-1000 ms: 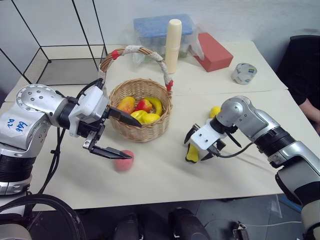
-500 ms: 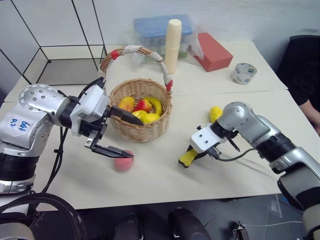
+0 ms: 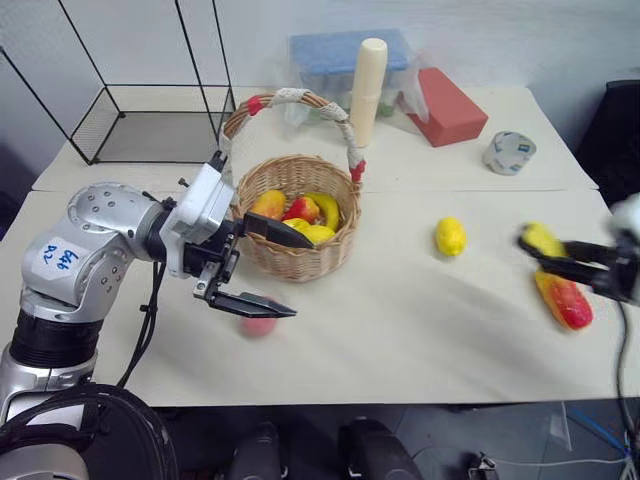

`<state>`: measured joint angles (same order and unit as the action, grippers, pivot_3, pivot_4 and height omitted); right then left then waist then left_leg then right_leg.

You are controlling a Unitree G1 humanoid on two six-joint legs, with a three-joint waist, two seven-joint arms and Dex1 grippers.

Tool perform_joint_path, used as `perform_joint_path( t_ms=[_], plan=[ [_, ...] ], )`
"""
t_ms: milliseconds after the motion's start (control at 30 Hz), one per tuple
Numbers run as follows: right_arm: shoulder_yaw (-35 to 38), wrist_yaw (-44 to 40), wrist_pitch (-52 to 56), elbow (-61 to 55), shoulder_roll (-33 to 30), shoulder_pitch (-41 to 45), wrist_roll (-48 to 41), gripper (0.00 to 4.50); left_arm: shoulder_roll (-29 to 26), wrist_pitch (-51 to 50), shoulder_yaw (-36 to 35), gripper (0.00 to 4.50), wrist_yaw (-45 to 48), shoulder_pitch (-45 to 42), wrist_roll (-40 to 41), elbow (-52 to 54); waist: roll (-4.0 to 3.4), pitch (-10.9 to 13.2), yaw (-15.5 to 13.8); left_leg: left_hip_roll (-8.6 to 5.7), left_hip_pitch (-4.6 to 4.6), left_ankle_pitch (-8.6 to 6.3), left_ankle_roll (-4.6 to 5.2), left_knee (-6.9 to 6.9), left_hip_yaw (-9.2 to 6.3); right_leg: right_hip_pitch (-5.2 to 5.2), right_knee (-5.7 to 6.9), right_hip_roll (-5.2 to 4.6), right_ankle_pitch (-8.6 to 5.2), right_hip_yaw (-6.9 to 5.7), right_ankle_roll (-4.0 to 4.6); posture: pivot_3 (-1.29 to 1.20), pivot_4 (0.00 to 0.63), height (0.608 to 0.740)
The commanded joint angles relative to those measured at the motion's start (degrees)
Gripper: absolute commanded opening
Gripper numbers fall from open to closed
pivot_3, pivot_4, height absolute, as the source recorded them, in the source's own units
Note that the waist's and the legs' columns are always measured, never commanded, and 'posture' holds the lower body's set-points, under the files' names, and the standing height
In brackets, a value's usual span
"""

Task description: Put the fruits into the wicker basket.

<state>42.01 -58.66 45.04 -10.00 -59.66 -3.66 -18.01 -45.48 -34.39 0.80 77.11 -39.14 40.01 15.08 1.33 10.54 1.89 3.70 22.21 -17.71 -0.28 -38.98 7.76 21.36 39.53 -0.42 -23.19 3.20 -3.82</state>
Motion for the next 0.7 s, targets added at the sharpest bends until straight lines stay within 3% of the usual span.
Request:
perform_joint_path(
  t_ms=[33, 133, 333, 467, 667, 700],
  plan=[
    [7.1, 3.1, 0.7, 2.4, 1.4, -5.5, 2.6, 1.09, 0.6, 0.9, -0.3, 4.5, -0.1, -0.3, 0.5, 1.0, 0.0, 0.0, 0.1, 0.01, -0.01, 0.01, -0.01, 0.0, 0.06, -0.01, -0.02, 0.03, 0.0, 0.05, 0.0, 0.0, 0.15, 0.74],
    [5.9, 7.5, 0.1, 5.8, 2.7, -8.5, 5.1, 1.09, 1.5, 1.3, 0.3, 4.5, 0.1, -1.1, 0.0, 0.3, 0.0, 0.0, 0.3, 0.03, -0.08, 0.02, -0.04, 0.02, 0.15, -0.03, -0.02, 0.09, -0.01, 0.16, -0.03, 0.0, 0.15, 0.74],
    [1.6, 12.1, -0.9, 13.2, 5.0, -4.8, 4.1, 1.09, 2.0, 1.7, 0.7, 4.5, 0.4, -1.8, -0.5, -0.3, -0.02, 0.0, 1.0, 0.02, -0.12, 0.04, -0.05, 0.06, 0.24, 0.0, 0.0, 0.1, -0.02, 0.23, -0.05, 0.0, 0.15, 0.74],
    [0.1, 13.6, -1.8, 18.0, 4.5, -1.9, 3.9, 2.44, 2.0, 1.8, 0.8, 4.5, 0.7, -1.9, -0.9, -0.3, -0.05, 0.0, 1.2, 0.02, -0.13, 0.04, -0.06, 0.08, 0.24, 0.0, 0.0, 0.11, -0.03, 0.23, -0.05, 0.0, 0.15, 0.74],
    [2.1, 9.5, -1.7, 15.4, -0.3, -0.6, 1.0, 4.36, -0.7, 1.3, -1.1, 4.5, 0.7, 0.2, -1.0, 0.3, -0.07, 0.0, 1.2, 0.01, -0.12, 0.04, -0.06, 0.1, 0.24, 0.01, -0.01, 0.1, -0.03, 0.24, -0.06, 0.0, 0.15, 0.74],
    [2.3, 8.6, -1.8, 14.4, -1.3, -0.2, 0.3, 4.47, -1.5, 1.3, -1.5, 4.5, 0.8, 0.9, -1.0, 0.2, -0.11, 0.0, 1.2, 0.02, -0.12, 0.04, -0.06, 0.1, 0.25, 0.01, -0.01, 0.1, -0.03, 0.25, -0.07, 0.0, 0.15, 0.74]
  ],
)
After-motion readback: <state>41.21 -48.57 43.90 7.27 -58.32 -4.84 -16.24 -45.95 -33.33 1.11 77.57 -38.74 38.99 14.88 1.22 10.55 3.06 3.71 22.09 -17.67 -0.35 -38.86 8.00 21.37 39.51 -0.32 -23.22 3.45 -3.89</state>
